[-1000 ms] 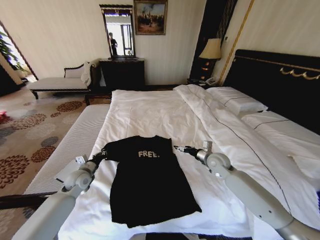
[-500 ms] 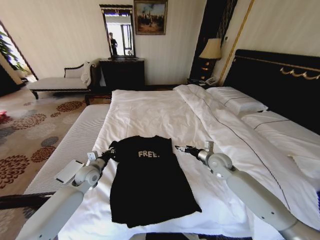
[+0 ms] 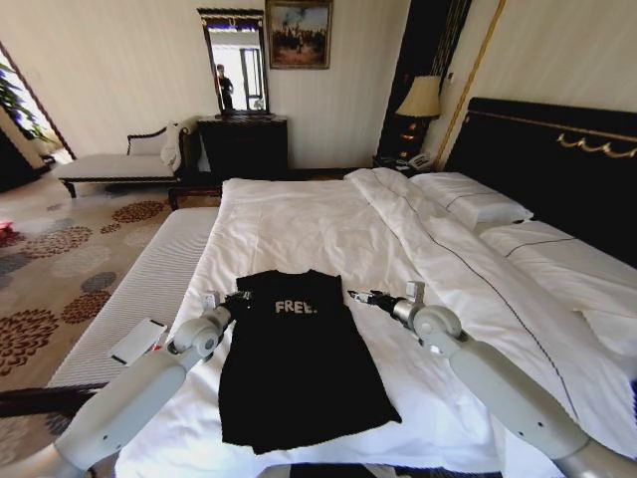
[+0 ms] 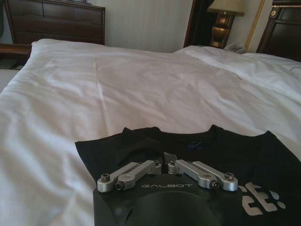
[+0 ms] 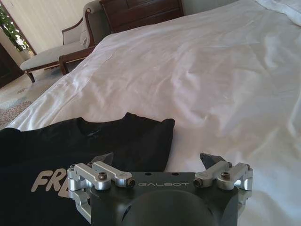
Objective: Fold the clothes on the bed.
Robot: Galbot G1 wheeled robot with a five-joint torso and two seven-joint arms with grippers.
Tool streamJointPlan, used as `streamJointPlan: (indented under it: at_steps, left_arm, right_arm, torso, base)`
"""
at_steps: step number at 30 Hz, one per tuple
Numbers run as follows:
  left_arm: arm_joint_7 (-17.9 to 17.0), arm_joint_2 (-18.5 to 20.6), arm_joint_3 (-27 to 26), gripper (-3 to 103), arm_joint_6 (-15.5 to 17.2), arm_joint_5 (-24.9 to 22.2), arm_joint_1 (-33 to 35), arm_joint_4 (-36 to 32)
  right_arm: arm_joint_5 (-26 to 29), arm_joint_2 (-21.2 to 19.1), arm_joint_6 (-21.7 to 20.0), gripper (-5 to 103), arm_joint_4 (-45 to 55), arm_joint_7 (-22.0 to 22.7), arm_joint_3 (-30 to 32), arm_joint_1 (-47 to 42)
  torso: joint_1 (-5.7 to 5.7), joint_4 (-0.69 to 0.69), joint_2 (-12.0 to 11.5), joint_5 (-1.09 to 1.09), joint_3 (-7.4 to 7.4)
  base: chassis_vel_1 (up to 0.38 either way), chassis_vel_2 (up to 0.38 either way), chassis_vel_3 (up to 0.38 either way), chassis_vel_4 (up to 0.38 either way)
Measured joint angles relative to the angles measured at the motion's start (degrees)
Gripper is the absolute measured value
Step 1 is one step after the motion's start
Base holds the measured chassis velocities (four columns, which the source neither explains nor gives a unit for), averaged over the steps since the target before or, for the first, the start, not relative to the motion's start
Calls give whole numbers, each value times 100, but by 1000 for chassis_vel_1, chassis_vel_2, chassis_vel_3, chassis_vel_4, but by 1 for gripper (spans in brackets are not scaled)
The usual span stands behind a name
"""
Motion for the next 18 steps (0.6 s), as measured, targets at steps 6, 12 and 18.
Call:
streamJointPlan:
  at_steps: [6,12,18]
  left_arm:
    - [59,-95,288,1,-32,189,-44,133]
    - [60,-197,418,1,-80,284,-69,172]
    - [41,-237,505,1,-81,286,-160,245]
  right_arm:
    - [-12,18,6,100,-21,-5,-24,12]
    - [-21,4,12,100,-29,-12,-34,17]
    - [-22,-2,15,100,-24,-12,-40,18]
  torso:
    - [0,0,0,0,0]
    - [0,0,0,-1,0]
    - [0,0,0,0,0]
  base:
    - [0,0,0,0]
    - [0,0,0,0]
    - [0,0,0,0]
